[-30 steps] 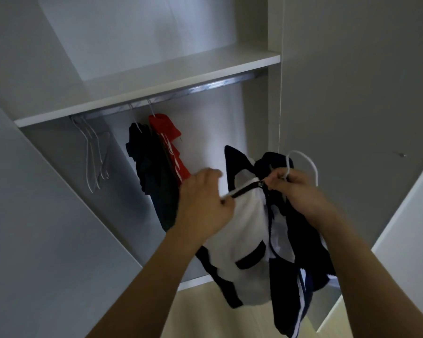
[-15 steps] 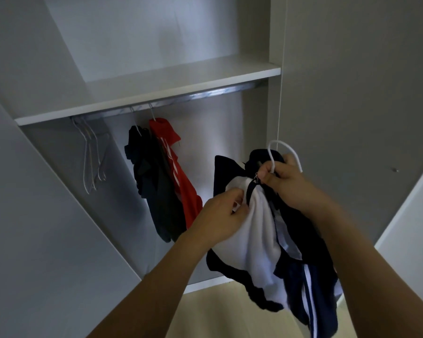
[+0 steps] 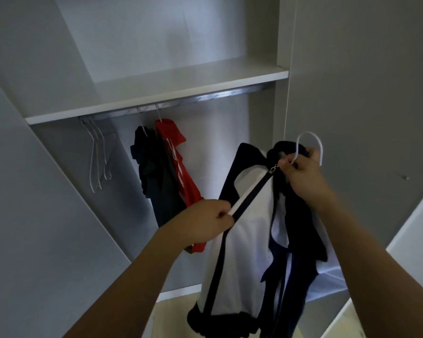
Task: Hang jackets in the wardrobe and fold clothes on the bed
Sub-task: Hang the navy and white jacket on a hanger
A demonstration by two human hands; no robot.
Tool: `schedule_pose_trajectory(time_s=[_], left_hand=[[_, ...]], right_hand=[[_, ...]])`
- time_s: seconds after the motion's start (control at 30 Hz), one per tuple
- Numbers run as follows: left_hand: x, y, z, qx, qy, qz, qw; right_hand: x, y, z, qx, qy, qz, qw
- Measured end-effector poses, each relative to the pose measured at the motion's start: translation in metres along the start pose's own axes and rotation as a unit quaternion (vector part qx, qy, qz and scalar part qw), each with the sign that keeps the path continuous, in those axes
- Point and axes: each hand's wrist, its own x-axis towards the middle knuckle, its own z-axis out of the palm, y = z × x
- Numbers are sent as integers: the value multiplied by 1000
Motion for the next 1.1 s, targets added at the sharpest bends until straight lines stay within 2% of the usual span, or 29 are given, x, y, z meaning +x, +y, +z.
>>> schedule_pose_trajectory(time_s=[0.07,0.2,0.3,0.43,0.5,0.57,0.63,0.73,0.8,0.9,1.03,1.1], left_hand=[[1,-3,1,10,24,-14,1000],[24,26,14,26,130,12,991],[40,36,13,74,162,29,984],[24,22,-3,53,96,35,993],[9,7,-13,30,21,-11,999],[1,-1,-19,34,-22,-60,997],[7,4,-18,37,4,-65,997],[26,29,-7,9,109,-5,994],[32,37,-4,14,134,29,990],[23,27,-16,39,87,41,995],[2,-5,-36,66,-46,-68,994],[5,-11,-34,97,-54,-82,990]], right_hand=[[4,-3,5,30,-19,17,999],[2,-21,28,54,-80,7,995],[6,-22,32,46,-78,0,996],[16,-22,12,18,-12,8,1000],[24,-22,-1,30,-1,27,999],[28,-28,-6,51,-4,48,998],[29,-34,2,54,-18,33,998],[25,-50,22,43,-56,-4,998],[21,-56,25,37,-71,-16,997],[21,-56,13,56,-44,-3,997],[27,-53,-5,159,1,39,987],[26,-57,-2,136,-31,25,990]])
